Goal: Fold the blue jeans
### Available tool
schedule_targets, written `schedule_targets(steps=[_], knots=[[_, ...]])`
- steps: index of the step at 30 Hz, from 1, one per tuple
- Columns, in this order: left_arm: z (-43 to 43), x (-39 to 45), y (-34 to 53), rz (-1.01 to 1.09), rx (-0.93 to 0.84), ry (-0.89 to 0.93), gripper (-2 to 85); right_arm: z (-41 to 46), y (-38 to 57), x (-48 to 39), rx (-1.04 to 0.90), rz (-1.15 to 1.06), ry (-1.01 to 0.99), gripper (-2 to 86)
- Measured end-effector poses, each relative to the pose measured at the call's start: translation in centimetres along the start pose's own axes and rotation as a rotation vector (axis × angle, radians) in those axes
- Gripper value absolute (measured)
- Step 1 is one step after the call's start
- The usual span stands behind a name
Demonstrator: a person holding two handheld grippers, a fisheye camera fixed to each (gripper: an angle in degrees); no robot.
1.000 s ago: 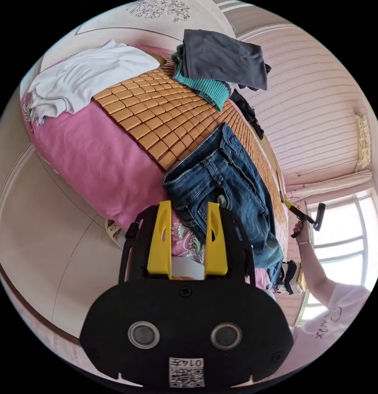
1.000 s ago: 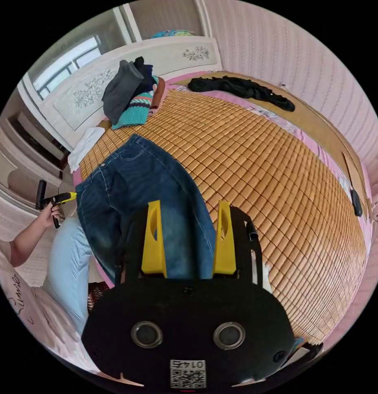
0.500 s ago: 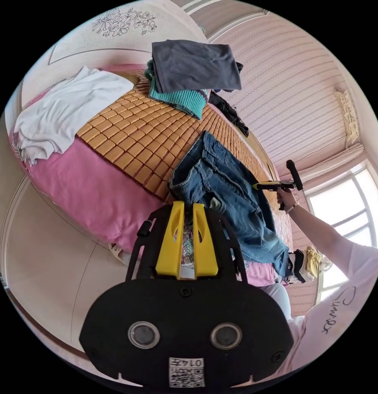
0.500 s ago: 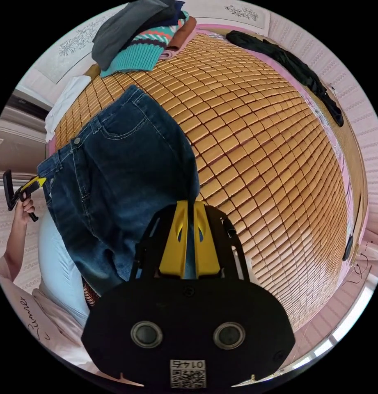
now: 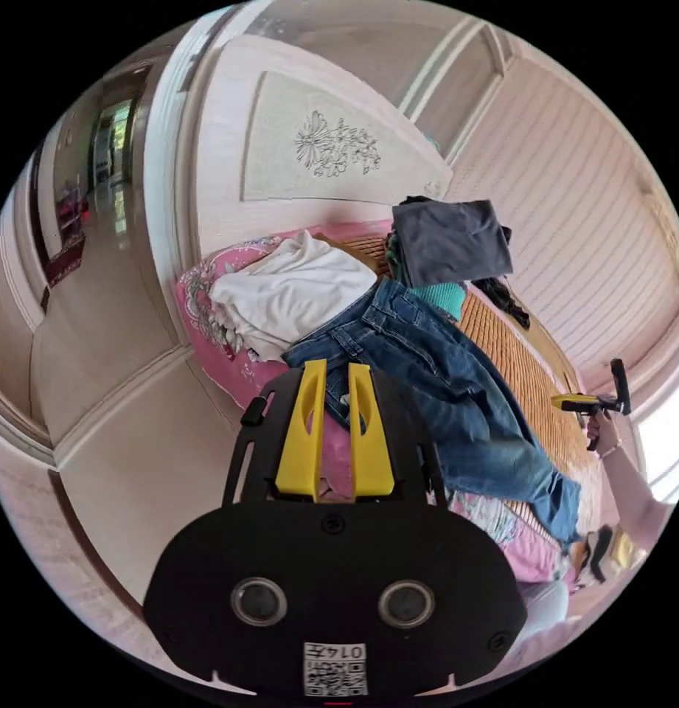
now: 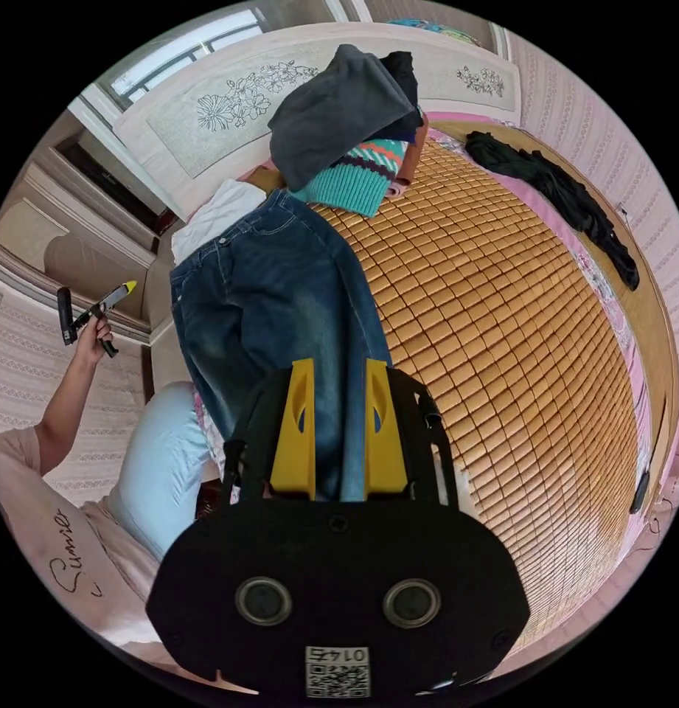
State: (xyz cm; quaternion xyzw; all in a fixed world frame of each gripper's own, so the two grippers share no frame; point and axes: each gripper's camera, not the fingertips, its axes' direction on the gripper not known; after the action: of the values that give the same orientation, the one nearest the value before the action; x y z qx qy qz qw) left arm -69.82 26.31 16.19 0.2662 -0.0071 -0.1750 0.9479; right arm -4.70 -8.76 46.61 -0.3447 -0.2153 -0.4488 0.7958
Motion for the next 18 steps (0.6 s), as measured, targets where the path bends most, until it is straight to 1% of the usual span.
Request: schedule_targets(steps=[1,2,3,4,5,6,7,8,9,10,11,12,13,15,16,18], knots=[[-0.2,1.3,0.4,0.045,-0.002,0.009,5.3,-0.8,4.7,1.5,0.011,0.075,0.052,10.3],[-0.2,4.4,1.2,0.148,-0.005,0.046,4.7,-1.2,7.1,2.3,0.015,0.123,0.084,10.3],[0.0,8.0,2.2,0.276,-0.007,0.110,3.6,-2.2,12.3,3.9,0.027,0.237,0.132,10.2],[0.3,9.9,2.7,0.353,-0.012,0.155,2.7,-3.0,17.6,5.3,0.032,0.366,0.156,10.1],[1.0,13.9,3.6,0.482,-0.030,0.242,1.7,-3.4,20.2,5.9,0.030,0.428,0.162,10.0],[1.9,17.8,4.3,0.573,-0.047,0.323,1.5,-4.1,25.1,6.7,0.029,0.548,0.179,9.9],[2.3,19.7,4.6,0.612,-0.052,0.374,1.8,-4.7,29.6,7.1,0.025,0.653,0.201,9.9],[3.2,23.5,5.2,0.686,-0.060,0.469,2.5,-4.8,31.6,7.2,0.021,0.697,0.214,9.9],[4.4,27.2,5.6,0.742,-0.089,0.527,3.8,-5.0,34.9,7.3,0.011,0.771,0.239,10.0],[4.9,29.1,5.8,0.773,-0.107,0.552,4.5,-5.0,37.5,7.3,-0.001,0.830,0.247,10.1],[6.0,32.7,6.2,0.841,-0.139,0.580,5.4,-5.0,38.5,7.3,0.002,0.852,0.250,10.2],[7.0,35.9,6.5,0.900,-0.155,0.583,6.2,-5.1,40.1,7.4,0.027,0.892,0.249,10.5],[7.4,37.4,6.7,0.927,-0.159,0.580,6.6,-5.1,41.3,7.6,0.063,0.926,0.238,10.8],[9.6,42.1,7.7,1.013,-0.197,0.538,8.3,-4.9,42.2,8.2,0.096,0.949,0.220,11.1],[10.3,43.0,7.9,1.028,-0.218,0.526,8.6,-4.8,42.2,8.7,0.119,0.954,0.216,11.2],[13.5,45.9,8.9,1.051,-0.346,0.474,9.6,-4.4,41.7,9.7,0.163,0.942,0.211,11.4]])
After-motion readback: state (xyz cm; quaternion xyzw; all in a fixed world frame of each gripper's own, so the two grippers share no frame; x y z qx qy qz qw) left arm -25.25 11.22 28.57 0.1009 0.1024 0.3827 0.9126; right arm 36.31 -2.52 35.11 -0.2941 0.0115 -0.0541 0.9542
